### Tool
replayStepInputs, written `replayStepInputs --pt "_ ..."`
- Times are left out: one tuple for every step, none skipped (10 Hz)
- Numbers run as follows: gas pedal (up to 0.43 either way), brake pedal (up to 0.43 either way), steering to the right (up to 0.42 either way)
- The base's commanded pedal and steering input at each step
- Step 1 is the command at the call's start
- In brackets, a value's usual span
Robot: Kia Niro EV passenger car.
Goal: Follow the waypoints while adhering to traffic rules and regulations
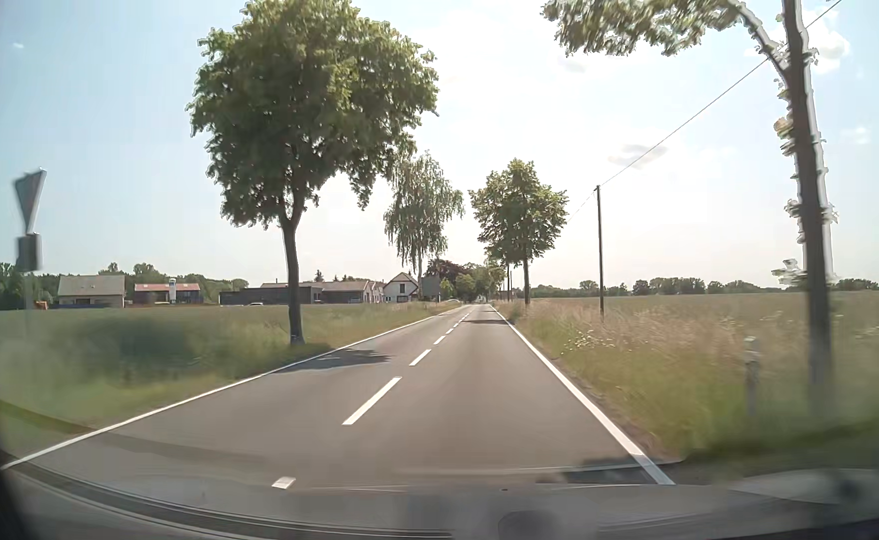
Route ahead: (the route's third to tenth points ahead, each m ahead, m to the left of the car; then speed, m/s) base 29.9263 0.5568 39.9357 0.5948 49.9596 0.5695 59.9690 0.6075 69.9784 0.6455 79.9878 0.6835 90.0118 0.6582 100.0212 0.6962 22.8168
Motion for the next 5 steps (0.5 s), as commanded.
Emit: replayStepInputs --pt "0.461 0.006 -0.002" --pt "0.461 0.006 -0.001" --pt "0.461 0.006 0.0" --pt "0.461 0.006 0.001" --pt "0.461 0.006 0.001"
